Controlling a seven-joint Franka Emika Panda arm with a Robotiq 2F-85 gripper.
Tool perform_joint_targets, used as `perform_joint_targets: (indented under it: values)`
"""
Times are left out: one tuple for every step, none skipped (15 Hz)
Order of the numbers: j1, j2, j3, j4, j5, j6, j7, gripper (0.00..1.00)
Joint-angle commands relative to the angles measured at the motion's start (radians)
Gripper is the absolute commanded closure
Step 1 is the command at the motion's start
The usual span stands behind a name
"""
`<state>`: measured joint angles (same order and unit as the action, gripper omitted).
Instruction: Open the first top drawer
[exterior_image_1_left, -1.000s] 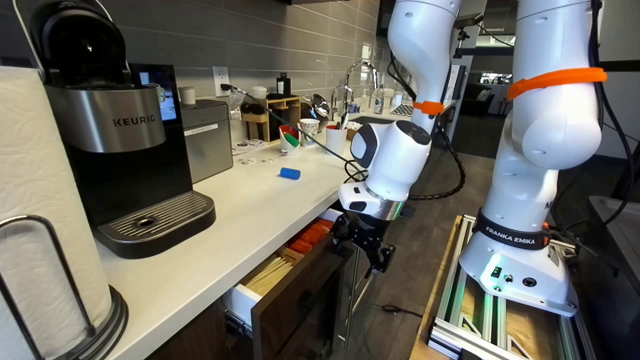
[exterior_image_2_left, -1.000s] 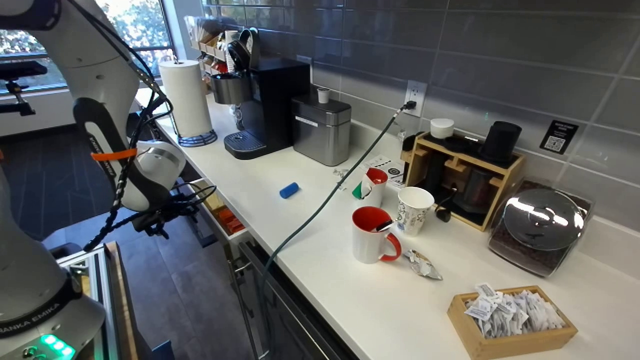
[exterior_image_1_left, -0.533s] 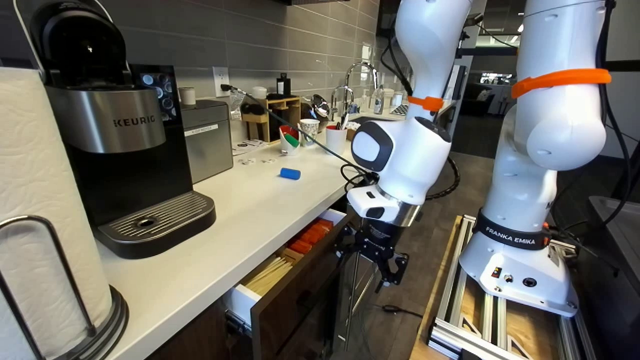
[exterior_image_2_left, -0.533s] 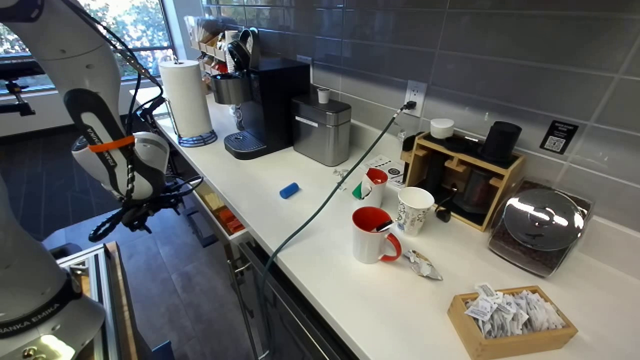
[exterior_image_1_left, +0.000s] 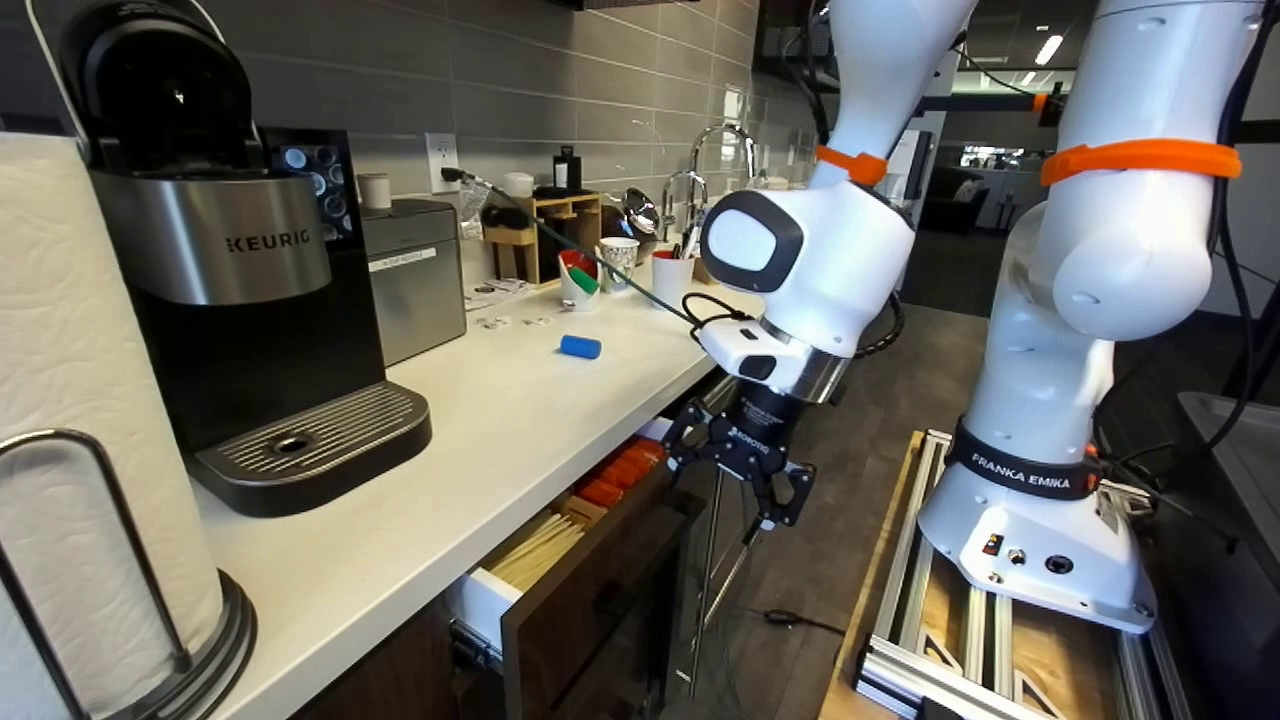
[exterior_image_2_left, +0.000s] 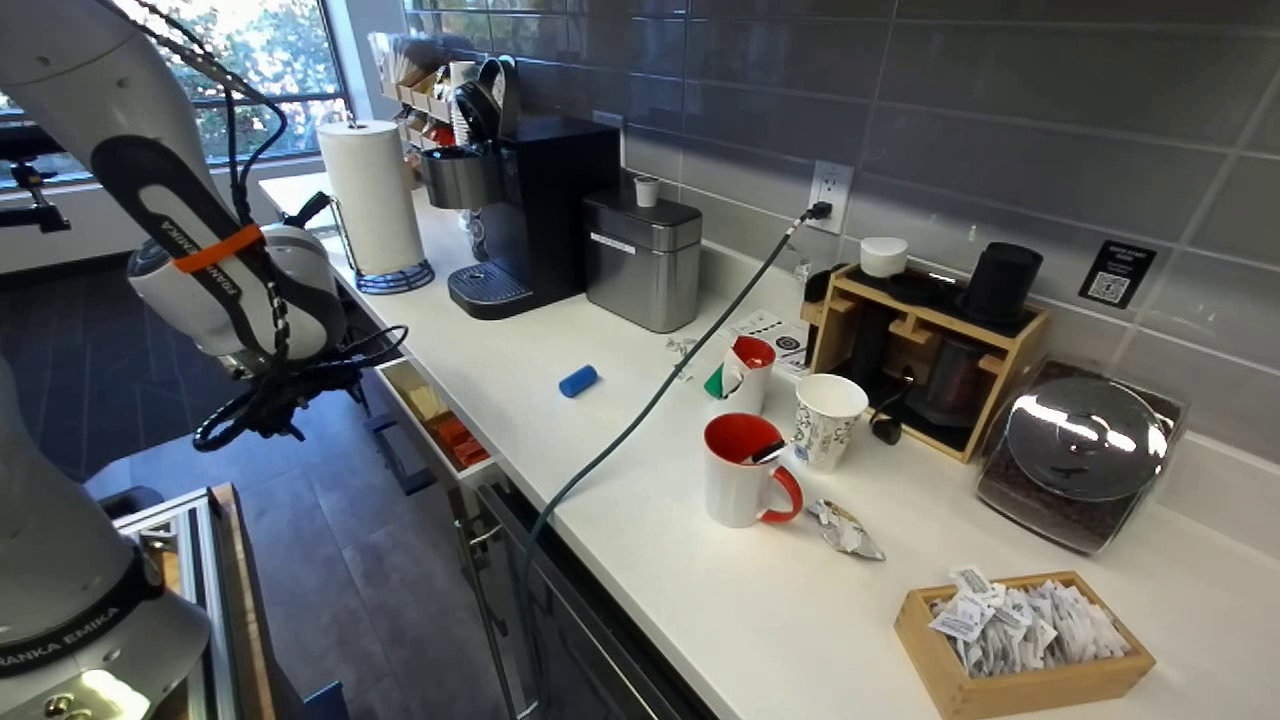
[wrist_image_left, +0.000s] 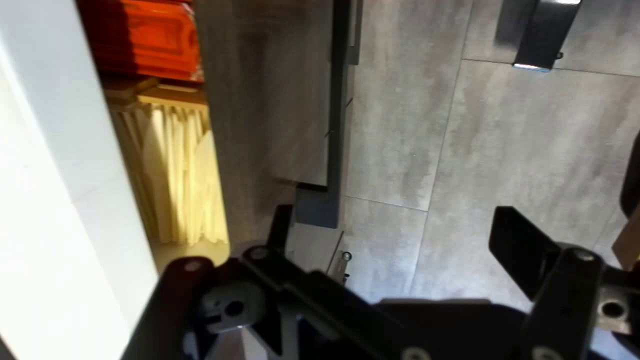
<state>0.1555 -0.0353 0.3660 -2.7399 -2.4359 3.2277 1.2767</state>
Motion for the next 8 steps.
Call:
perform_joint_targets:
  values:
    - [-0.036, -0.097, 0.014, -0.003, -0.053, -0.042, 0.057, 0.00]
    - [-0.054, -0.111, 0.028, -0.010, -0.041, -0.055, 0.033, 0.00]
    - [-0.048, -0.135, 0.035, -0.034, -0.012, -0.065, 0.004, 0.00]
    - [-0.068, -0.112, 0.057, -0.023, -0.014, -0.080, -0.010, 0.00]
    - [-0.089, -0.073, 0.086, -0.003, -0.017, -0.100, -0.021, 0.00]
    - [-0.097, -0.061, 0.107, -0.004, -0.001, -0.123, -0.035, 0.00]
    - [-0.108, -0.044, 0.128, -0.004, 0.014, -0.148, -0.055, 0.00]
    - [-0.114, -0.031, 0.146, -0.004, 0.028, -0.170, -0.073, 0.00]
